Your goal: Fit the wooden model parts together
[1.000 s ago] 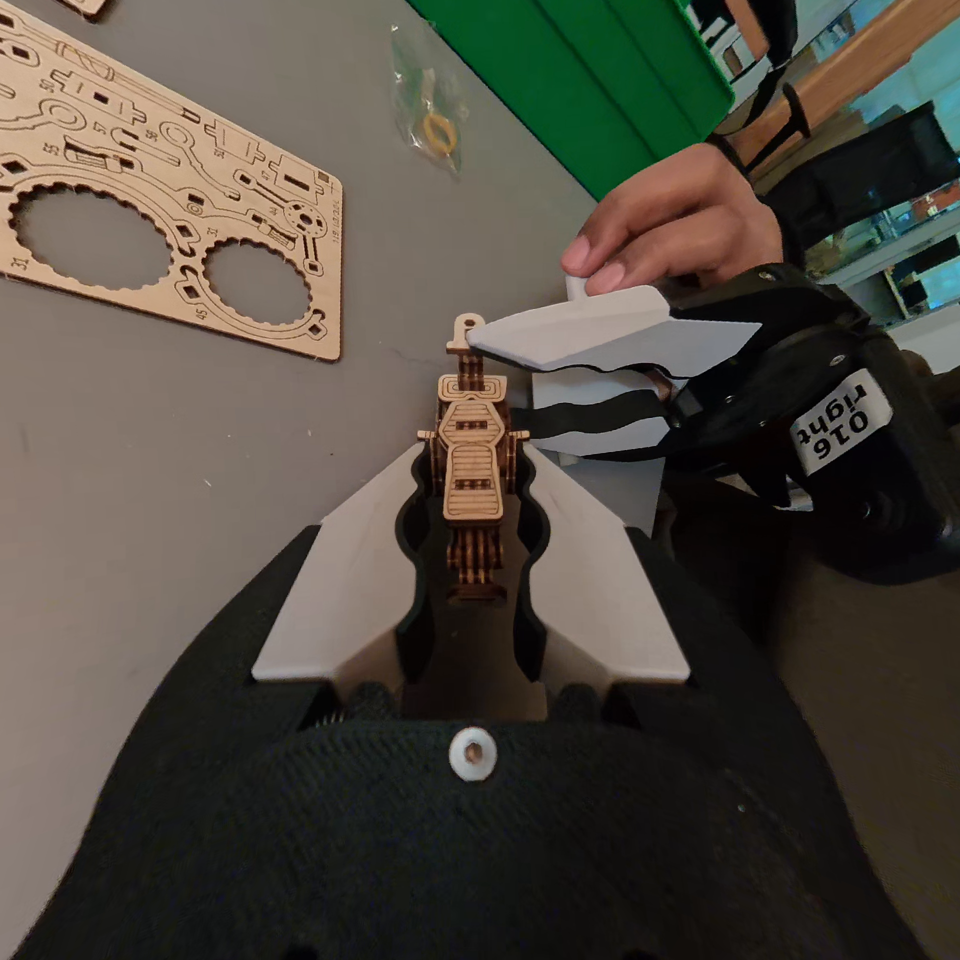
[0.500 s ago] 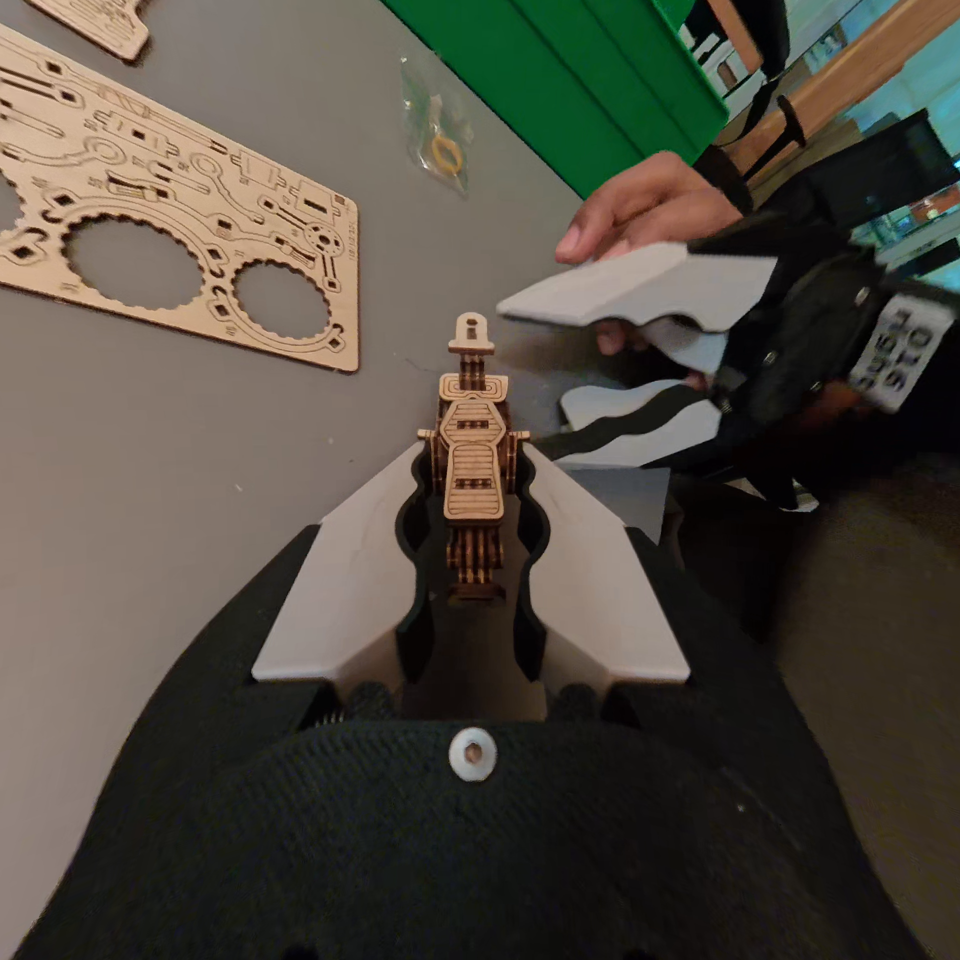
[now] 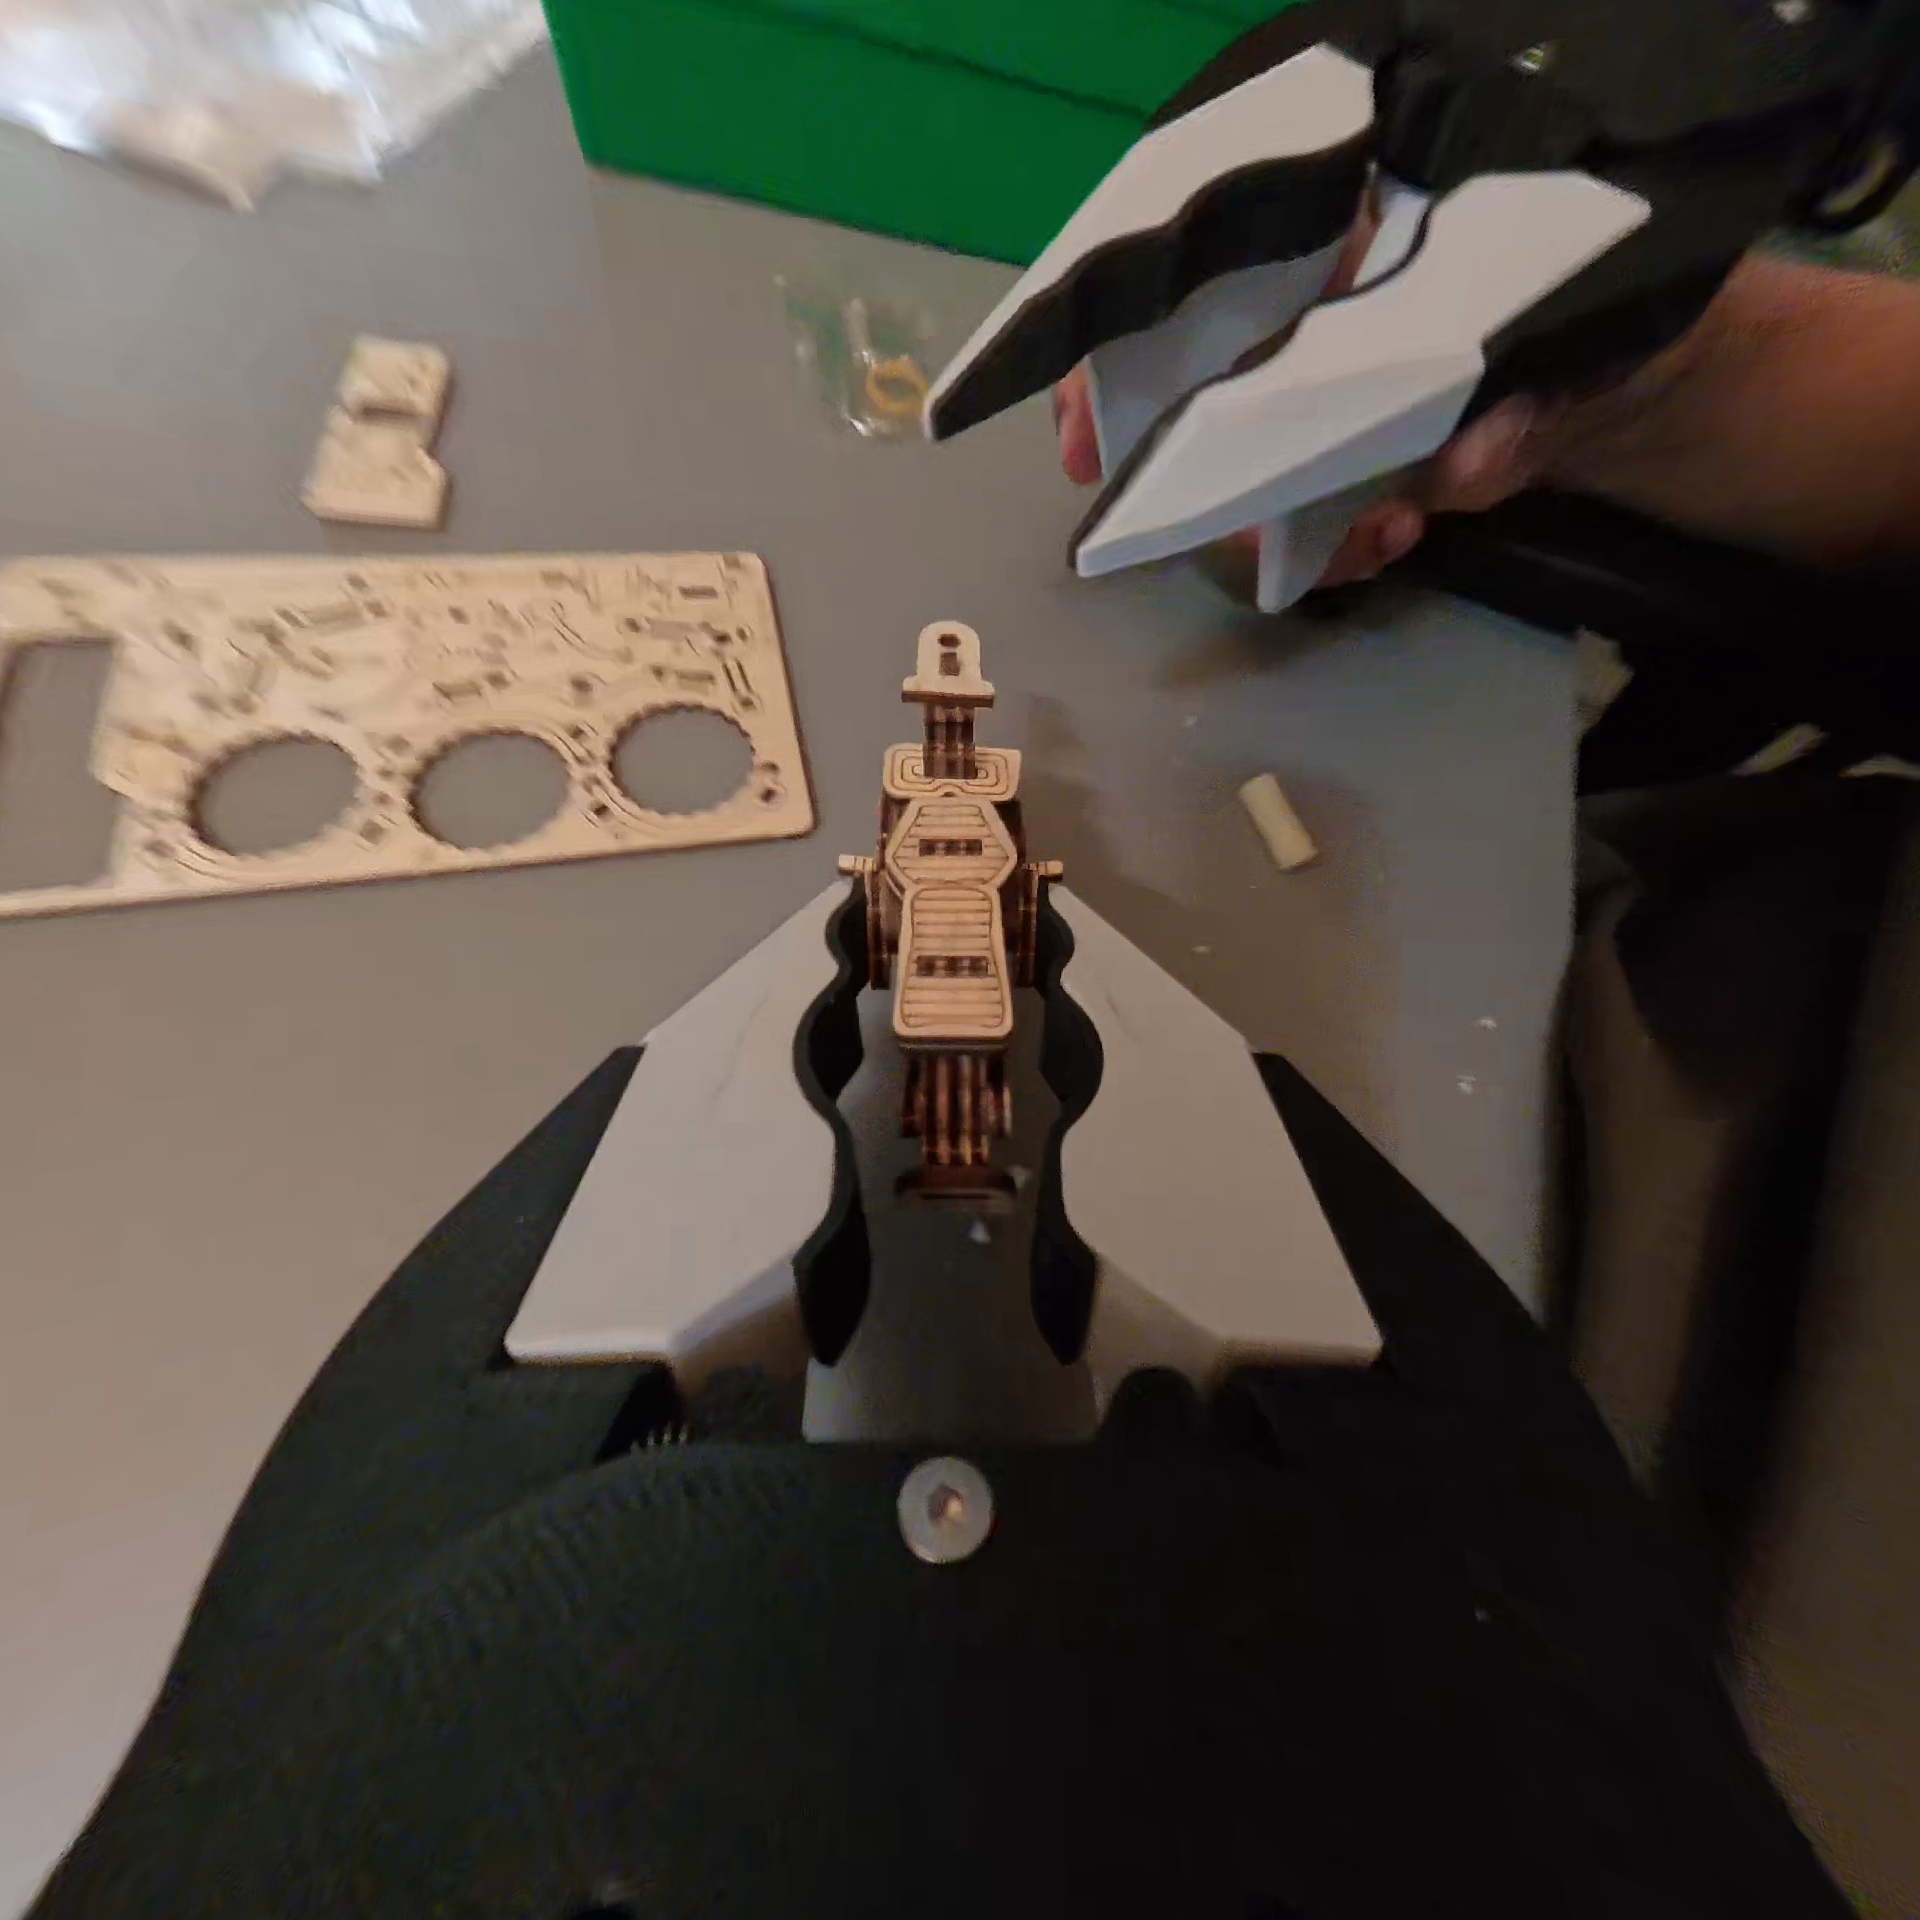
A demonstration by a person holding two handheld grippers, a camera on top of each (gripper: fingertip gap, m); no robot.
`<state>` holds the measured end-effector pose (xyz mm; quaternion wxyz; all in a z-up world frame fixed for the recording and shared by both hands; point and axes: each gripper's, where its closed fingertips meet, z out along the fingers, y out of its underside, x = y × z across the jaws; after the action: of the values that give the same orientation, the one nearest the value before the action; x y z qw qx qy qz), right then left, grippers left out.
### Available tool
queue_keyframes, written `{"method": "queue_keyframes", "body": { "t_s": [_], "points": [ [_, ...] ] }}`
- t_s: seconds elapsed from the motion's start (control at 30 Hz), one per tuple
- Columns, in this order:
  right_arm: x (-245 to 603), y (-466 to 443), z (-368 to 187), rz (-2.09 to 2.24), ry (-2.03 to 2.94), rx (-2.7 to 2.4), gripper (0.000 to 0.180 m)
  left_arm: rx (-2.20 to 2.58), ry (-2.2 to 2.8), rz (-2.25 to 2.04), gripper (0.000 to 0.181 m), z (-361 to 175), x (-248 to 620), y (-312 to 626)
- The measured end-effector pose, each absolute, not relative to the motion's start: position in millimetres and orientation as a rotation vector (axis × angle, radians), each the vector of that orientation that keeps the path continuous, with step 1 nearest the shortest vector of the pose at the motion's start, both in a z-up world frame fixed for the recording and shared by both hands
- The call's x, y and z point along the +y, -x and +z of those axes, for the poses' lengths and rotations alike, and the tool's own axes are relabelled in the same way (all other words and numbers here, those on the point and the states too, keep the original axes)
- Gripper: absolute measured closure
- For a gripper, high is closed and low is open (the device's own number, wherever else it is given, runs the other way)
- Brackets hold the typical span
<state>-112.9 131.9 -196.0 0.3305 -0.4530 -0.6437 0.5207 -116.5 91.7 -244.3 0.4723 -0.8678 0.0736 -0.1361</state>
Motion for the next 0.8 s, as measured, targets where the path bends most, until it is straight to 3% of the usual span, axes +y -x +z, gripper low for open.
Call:
{"method": "queue_keyframes", "body": {
  "t_s": [0.27, 0.37, 0.5, 0.8],
  "points": [
    [132, 123, -178, 1.904, 1.616, -1.321, 0.134, 0.418, 1.834, 0.392, 0.153, -204, 102, 132],
    [120, 124, -173, 2.044, 1.659, -1.246, 0.126, 0.389, 1.757, 0.451, 0.154, -189, 102, 132],
    [119, 125, -159, 2.224, 1.660, -1.081, 0.134, 0.341, 1.666, 0.453, 0.153, -171, 98, 134],
    [102, 118, -136, 2.389, 1.535, -1.031, 0.129, 0.386, 1.489, 0.527, 0.153, -145, 89, 121]
  ]
}}
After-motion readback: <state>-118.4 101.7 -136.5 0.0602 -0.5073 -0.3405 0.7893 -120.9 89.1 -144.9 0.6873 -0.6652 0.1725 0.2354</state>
